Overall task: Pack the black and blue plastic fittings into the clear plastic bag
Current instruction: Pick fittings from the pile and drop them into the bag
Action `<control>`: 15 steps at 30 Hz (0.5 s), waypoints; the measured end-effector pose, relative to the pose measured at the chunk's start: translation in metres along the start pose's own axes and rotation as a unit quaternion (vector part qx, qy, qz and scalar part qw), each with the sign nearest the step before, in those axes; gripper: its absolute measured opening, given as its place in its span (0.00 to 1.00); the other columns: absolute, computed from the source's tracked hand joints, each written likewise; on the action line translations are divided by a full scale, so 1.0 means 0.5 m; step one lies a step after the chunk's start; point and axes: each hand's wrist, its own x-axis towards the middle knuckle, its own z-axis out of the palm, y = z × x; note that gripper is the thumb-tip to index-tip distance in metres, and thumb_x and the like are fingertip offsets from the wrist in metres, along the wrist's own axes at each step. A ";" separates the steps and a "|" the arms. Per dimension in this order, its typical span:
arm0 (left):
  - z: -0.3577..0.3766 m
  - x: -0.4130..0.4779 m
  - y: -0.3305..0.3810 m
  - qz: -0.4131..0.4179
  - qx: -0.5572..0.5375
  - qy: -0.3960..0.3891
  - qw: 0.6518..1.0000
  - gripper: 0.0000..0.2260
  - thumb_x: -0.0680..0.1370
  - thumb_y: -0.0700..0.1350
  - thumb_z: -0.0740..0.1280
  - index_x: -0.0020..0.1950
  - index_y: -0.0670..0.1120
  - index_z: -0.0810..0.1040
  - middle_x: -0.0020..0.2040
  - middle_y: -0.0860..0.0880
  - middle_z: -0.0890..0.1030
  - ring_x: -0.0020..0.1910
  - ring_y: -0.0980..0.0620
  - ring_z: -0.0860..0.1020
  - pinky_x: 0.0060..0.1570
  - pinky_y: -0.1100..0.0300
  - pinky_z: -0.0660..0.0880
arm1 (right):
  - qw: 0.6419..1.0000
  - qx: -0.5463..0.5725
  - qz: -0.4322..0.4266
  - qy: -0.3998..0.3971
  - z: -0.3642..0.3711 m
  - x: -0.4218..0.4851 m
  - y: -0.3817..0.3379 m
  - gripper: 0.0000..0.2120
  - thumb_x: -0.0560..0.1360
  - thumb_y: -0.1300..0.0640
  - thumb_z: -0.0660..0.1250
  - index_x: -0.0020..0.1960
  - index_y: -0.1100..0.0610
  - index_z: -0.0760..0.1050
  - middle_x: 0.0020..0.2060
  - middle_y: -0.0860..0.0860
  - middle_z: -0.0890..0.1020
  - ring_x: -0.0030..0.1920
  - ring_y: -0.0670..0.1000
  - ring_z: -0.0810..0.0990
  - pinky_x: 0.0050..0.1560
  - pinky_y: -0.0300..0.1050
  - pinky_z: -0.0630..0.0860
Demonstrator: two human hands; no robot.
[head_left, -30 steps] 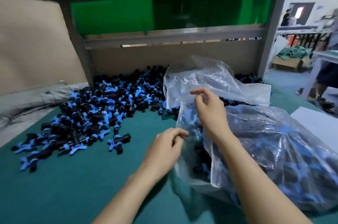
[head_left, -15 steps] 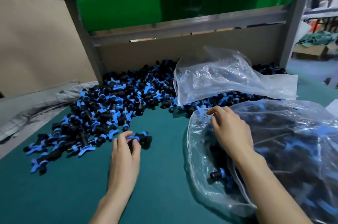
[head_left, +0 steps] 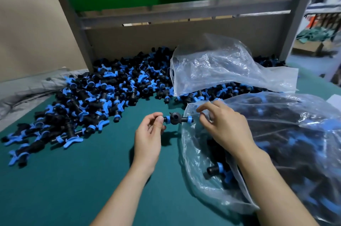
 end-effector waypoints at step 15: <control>0.001 0.003 -0.010 0.004 0.005 -0.007 1.000 0.04 0.81 0.46 0.65 0.52 0.49 0.79 0.40 0.59 0.83 0.38 0.61 0.79 0.42 0.71 0.74 | 1.000 0.016 -0.027 0.002 0.002 -0.004 0.002 0.07 0.76 0.43 0.63 0.52 0.39 0.77 0.37 0.41 0.72 0.36 0.47 0.75 0.31 0.41 0.69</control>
